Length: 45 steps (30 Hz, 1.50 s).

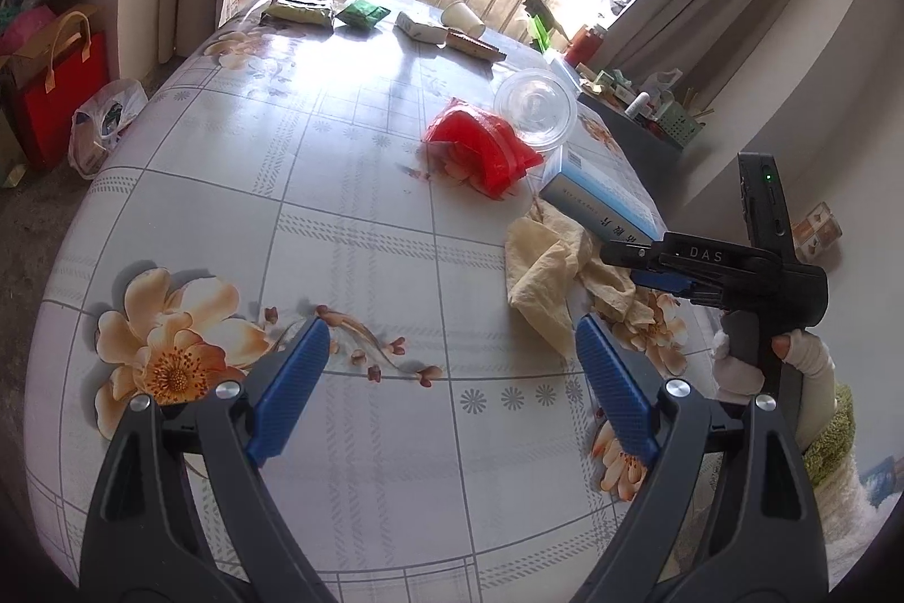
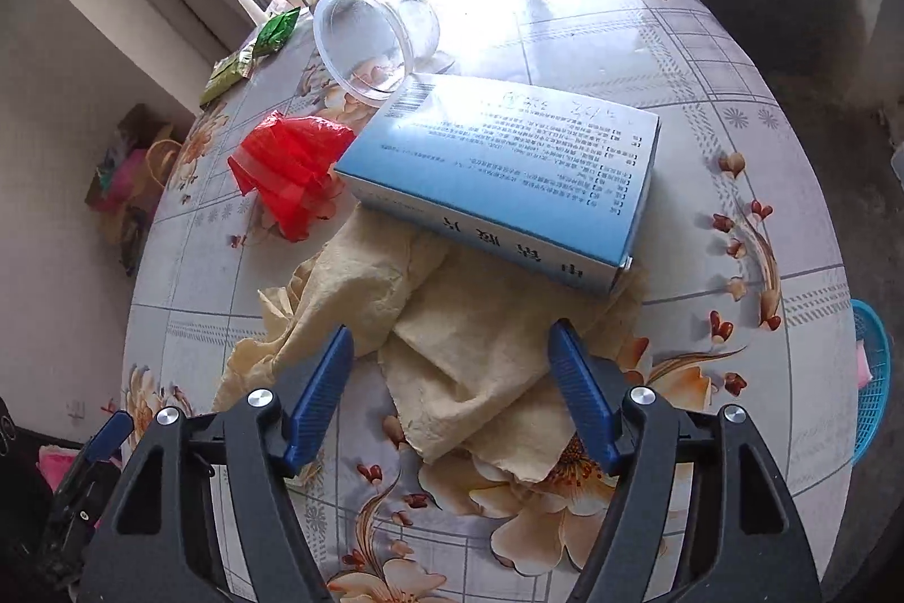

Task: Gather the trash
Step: 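Return both tools from the basket over the table, then grasp the beige cloth with the right tool and lift it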

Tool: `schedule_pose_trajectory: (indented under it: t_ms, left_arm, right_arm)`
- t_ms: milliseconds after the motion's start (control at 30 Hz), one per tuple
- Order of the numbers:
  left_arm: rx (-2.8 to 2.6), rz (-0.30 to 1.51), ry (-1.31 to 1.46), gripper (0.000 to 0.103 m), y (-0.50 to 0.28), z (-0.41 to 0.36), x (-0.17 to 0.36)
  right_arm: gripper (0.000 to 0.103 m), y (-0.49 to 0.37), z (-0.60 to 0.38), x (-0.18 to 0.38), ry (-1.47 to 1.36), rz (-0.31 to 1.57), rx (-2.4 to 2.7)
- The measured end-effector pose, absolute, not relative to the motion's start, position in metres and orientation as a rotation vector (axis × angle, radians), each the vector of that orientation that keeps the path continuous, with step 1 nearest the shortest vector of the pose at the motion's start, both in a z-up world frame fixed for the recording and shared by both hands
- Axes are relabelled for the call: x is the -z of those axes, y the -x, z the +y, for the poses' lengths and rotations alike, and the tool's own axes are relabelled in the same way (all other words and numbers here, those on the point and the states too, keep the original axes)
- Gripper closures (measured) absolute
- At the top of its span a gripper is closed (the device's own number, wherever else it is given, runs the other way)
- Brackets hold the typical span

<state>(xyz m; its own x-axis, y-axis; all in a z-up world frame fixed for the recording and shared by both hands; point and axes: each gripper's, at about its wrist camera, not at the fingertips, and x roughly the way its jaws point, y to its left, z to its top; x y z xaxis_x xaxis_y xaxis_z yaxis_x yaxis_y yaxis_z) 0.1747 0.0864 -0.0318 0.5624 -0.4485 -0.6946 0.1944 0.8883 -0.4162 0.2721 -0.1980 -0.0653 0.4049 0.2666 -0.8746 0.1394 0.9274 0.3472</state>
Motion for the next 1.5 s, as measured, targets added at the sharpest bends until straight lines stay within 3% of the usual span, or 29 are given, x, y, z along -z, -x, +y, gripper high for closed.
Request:
schedule_pose_trajectory:
  t_ms: [200,367,467,700,767,1233,1500]
  left_arm:
    - [0.371,0.9,0.315,0.018,-0.173,0.089,0.033]
    - [0.361,0.903,0.318,0.018,-0.17,0.092,0.033]
    - [0.36,0.898,0.317,0.018,-0.168,0.092,0.03]
    - [0.365,0.895,0.326,0.018,-0.164,0.094,0.028]
    - [0.369,0.893,0.326,0.018,-0.162,0.092,0.027]
    - [0.409,0.887,0.296,0.018,-0.17,0.074,0.014]
    - [0.579,0.828,0.19,0.018,-0.209,0.007,-0.02]
  right_arm:
    - [0.016,-0.284,-0.162,0.067,-0.32,1.168,-0.076]
    - [0.017,-0.28,-0.131,0.071,-0.093,1.145,-0.001]
    - [0.029,-0.274,-0.13,0.07,-0.049,1.124,0.031]
    - [0.087,-0.262,-0.158,0.062,-0.123,1.119,0.037]
    - [0.094,-0.259,-0.163,0.063,-0.168,1.13,0.008]
    - [0.097,-0.175,-0.205,0.069,-0.425,1.206,-0.155]
    - [0.097,-0.145,-0.261,0.066,-0.518,1.15,-0.018]
